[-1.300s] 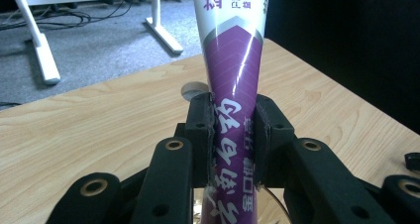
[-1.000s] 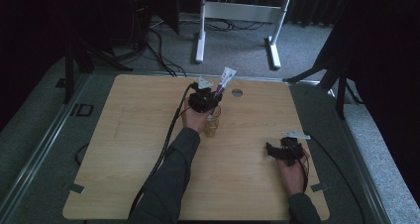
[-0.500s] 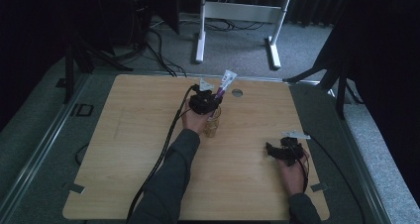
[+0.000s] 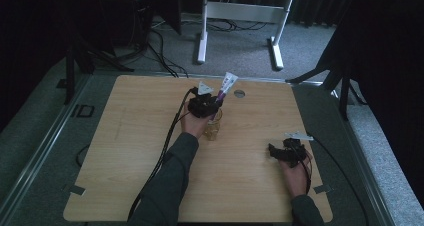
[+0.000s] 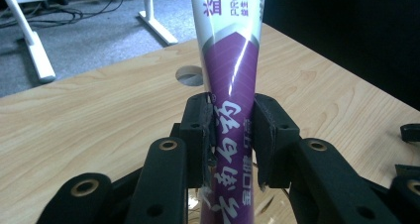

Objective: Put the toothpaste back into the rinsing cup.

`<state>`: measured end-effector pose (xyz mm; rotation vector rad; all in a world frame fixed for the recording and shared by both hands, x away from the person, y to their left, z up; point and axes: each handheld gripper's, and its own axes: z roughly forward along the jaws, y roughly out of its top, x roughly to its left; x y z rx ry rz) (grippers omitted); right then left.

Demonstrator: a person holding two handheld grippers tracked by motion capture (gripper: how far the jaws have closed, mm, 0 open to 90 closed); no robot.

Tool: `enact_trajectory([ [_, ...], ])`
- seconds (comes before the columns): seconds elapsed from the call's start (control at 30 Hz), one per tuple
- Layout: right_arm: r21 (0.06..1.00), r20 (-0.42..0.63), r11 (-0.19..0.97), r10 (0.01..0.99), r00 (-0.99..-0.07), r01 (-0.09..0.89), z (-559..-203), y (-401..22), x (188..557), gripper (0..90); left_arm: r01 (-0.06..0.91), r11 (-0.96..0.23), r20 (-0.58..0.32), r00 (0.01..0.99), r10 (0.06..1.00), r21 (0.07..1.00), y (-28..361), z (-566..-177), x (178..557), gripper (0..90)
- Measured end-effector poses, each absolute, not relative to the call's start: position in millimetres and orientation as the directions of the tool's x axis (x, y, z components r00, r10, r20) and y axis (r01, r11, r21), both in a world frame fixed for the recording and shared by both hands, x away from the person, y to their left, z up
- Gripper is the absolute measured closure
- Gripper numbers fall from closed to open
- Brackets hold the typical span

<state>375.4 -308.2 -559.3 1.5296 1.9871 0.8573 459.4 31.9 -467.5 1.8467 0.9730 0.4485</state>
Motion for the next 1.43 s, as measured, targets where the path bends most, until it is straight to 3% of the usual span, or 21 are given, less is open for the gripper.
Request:
enact_trajectory([
  [0.5, 0.729, -0.003, 0.176, 0.967, -0.255, 0.662, -559.3, -308.2, 375.4, 19.5, 0.412, -0.263, -0.055, 0.617, 0.785, 0.873, 32.9, -468.1, 451.1, 72.2],
  [0.73, 0.729, -0.002, 0.176, 0.967, -0.255, 0.662, -559.2, -308.2, 375.4, 19.5, 0.431, -0.256, -0.075, 0.615, 0.785, 0.865, 38.5, -473.4, 448.9, 71.7],
  [1.43, 0.729, -0.002, 0.177, 0.967, -0.256, 0.662, -559.3, -308.1, 375.5, 19.5, 0.439, -0.17, -0.13, 0.574, 0.809, 0.882, 82.2, -471.5, 413.1, 43.8],
])
